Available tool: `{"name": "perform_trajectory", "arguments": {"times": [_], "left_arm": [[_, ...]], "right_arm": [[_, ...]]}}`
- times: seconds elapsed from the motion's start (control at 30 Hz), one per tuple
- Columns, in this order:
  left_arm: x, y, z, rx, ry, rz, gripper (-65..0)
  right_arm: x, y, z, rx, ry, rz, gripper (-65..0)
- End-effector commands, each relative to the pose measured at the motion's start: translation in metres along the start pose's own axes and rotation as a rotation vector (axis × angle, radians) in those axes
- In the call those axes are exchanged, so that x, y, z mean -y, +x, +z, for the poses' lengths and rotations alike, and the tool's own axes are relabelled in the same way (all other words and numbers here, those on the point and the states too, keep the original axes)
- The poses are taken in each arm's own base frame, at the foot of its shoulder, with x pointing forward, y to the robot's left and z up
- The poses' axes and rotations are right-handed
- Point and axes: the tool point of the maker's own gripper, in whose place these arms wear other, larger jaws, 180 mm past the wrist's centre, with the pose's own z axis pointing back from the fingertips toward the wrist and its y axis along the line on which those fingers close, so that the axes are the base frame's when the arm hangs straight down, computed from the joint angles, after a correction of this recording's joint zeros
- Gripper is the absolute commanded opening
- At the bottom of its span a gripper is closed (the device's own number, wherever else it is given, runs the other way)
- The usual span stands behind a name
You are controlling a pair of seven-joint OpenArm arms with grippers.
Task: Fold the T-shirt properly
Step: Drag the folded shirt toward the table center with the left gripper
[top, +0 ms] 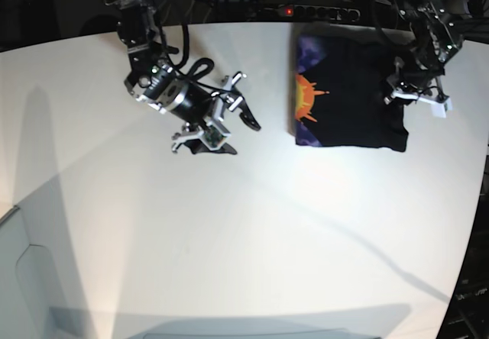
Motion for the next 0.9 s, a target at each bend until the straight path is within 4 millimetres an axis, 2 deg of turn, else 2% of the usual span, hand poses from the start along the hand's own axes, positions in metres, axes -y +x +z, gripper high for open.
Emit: {"name": "perform_trajectory", "arguments": {"times": [0.0, 0.03, 0.1, 0.2, 0.33, 0.43, 0.67, 0.87], "left_arm": [[0.006, 0.005, -0.001, -0.005, -0.01, -0.025, -62.8], [0.01, 0.006, -0.003, -0.014, -0.013, -0.055, -65.0], [0.028, 0.004, -0.012, -0.045, -0.038, -0.126, -64.5], [0.057, 0.0, -0.024, -0.084, -0.085, -0.224, -65.0], [0.108, -0.008, -0.041, -0.135, -0.169, -0.389, -65.0], [0.154, -0.016, -0.052, -0.158, -0.235, -0.54, -65.0], [0.259, -0.046, -0.075, -0.193, -0.356, -0.918, -65.0], [0.309, -0.064, -0.098, -0.155, -0.439, -1.049, -65.0]], "right_arm": [[0.001, 0.014, 0.002, 0.054, 0.009, 0.007, -25.3], [0.006, 0.011, 0.004, 0.045, -0.001, 0.012, -25.3], [0.015, 0.009, 0.008, 0.041, -0.025, 0.007, -25.3], [0.041, 0.009, 0.017, 0.046, -0.096, -0.006, -25.3], [0.074, 0.003, 0.034, 0.042, -0.196, -0.032, -25.3], [0.098, -0.004, 0.05, 0.035, -0.273, -0.055, -25.3], [0.156, -0.028, 0.106, 0.011, -0.491, -0.12, -25.3], [0.181, -0.054, 0.151, -0.026, -0.629, -0.174, -25.3]]}}
